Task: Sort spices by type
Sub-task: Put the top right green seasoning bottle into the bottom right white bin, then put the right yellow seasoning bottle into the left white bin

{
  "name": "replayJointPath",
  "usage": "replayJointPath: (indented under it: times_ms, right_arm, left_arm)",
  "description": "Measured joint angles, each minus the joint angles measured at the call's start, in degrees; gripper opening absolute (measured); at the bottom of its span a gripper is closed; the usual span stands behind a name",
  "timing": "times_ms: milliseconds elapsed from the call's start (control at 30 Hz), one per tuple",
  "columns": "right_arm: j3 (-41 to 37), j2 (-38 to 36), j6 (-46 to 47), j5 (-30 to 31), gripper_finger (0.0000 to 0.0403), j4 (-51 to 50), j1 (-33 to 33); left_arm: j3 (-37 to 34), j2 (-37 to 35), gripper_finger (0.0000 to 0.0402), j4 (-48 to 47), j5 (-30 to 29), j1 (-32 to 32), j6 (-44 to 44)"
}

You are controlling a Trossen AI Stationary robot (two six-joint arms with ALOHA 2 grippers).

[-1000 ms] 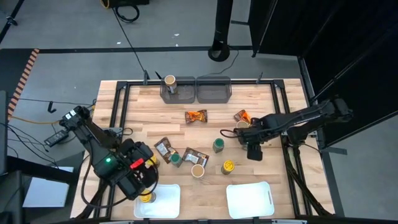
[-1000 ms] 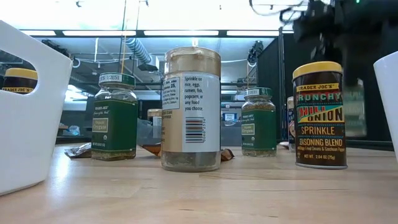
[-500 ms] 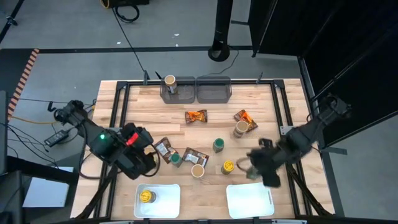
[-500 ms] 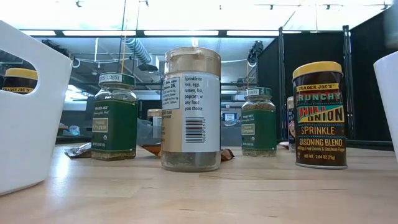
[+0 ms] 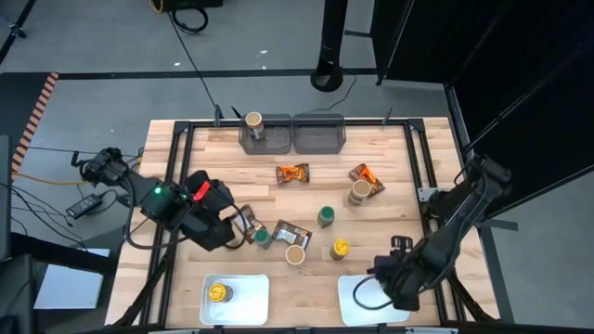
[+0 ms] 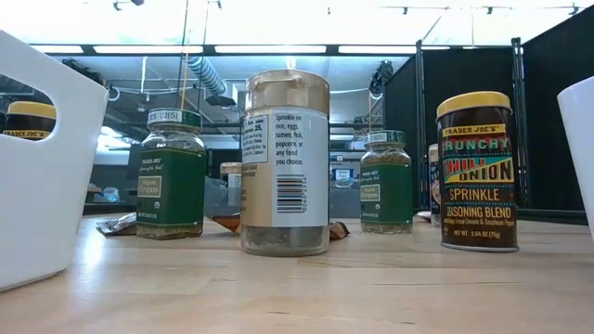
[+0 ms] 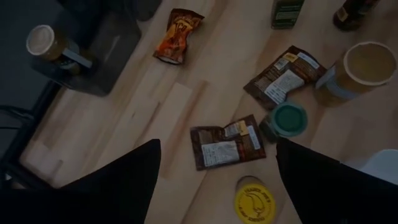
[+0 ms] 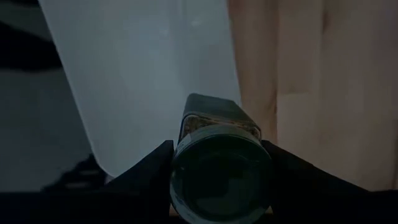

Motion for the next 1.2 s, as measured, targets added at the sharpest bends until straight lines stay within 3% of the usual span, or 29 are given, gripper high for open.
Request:
replayJointPath:
  times_ms: [600,800,900,1200]
  right_arm:
    - [0.0,7.1,-8.7,0.4,0.0212,2.0,0.0]
    - [0.0,7.1,-6.2,1.4,0.0328,1.6,-0.1]
    - [0.0,7.1,-4.5,1.4,0.0353,1.6,-0.1]
    - [2.6,5.7,-6.8,0.0,0.0324,-2.2,-2.3]
  left_arm:
    - [0.0,0.0,0.0319,0.1,0.4,1.1,1.5]
    - [0.0,0.0,0.0319,0.0,0.4,1.1,1.7]
    - [0.0,0.0,0.0319,0.1,0.4,1.1,2.6]
    - [0.0,0.0,0.0319,0.0,1.0,1.1,3.0]
